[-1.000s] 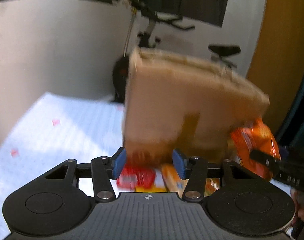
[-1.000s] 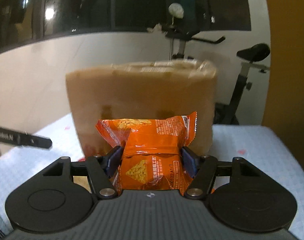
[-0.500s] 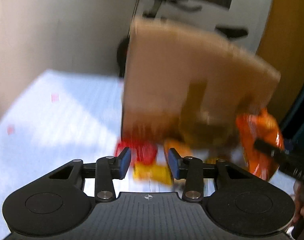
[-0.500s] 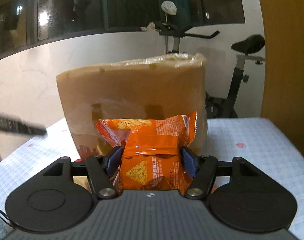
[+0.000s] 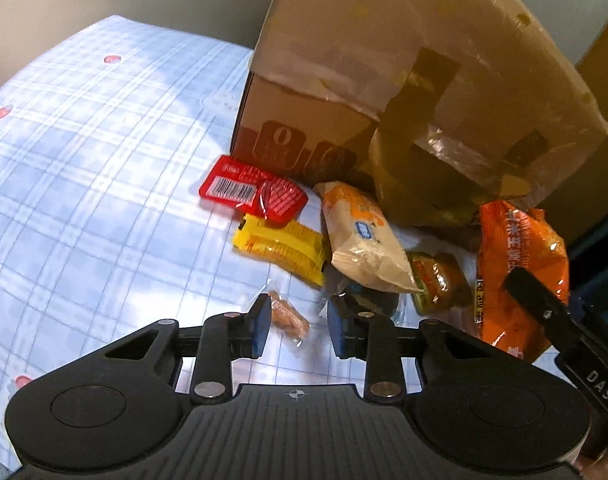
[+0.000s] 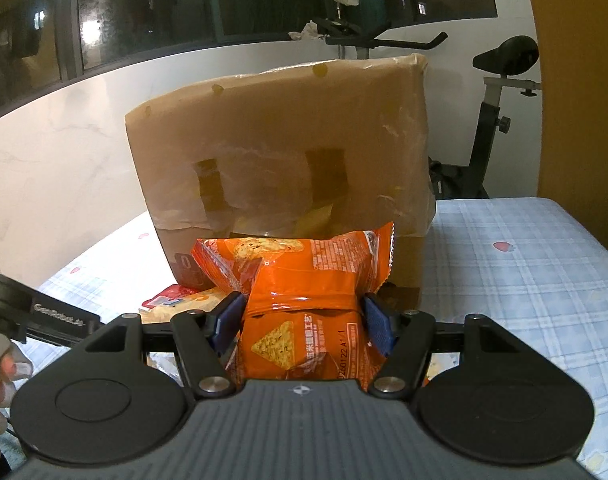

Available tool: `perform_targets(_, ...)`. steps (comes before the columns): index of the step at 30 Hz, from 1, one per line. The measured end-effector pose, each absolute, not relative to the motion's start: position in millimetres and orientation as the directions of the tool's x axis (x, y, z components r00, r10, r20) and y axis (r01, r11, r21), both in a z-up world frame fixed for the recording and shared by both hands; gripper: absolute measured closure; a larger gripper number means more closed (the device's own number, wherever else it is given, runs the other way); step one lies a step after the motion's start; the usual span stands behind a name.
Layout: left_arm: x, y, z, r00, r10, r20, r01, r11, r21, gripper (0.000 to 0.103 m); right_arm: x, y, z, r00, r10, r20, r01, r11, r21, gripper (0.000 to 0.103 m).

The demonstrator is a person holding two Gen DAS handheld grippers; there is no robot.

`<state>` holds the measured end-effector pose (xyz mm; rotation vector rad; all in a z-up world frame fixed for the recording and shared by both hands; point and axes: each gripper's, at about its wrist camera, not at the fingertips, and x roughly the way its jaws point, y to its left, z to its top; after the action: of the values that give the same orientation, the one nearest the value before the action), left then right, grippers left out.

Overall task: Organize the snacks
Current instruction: 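Grasp the small clear peanut packet with the left tool while the right tool holds the orange bag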

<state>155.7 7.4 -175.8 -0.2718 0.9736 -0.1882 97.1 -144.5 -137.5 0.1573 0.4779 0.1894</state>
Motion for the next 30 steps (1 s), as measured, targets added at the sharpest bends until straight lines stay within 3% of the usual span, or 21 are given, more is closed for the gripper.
perform_targets(5, 158, -2, -185, 0.540, -0.232, -0.809, 0.024, 0.965, -0.260, 0.072, 97, -145, -140, 0.868, 0.225, -0.442, -0.146, 0.968, 0.206, 0.037)
perform_targets(7, 162, -5, -192, 0.540, -0.201, -0.817, 0.020, 0.974, -0.226, 0.083, 97, -144, -141, 0.867, 0.227, -0.443, -0.145, 0.967, 0.210, 0.037)
perform_targets(17, 146, -11, -194, 0.613, -0.163, -0.773, 0.093, 0.987, -0.134, 0.086, 96, -145, -144, 0.868, 0.227, -0.441, -0.141, 0.965, 0.220, 0.037)
perform_targets(30, 109, 5, -147, 0.793, -0.158, -0.589, 0.091, 0.986, -0.142, 0.086, 85, -141, -142, 0.884, 0.220, -0.413, -0.144, 0.968, 0.207, 0.037)
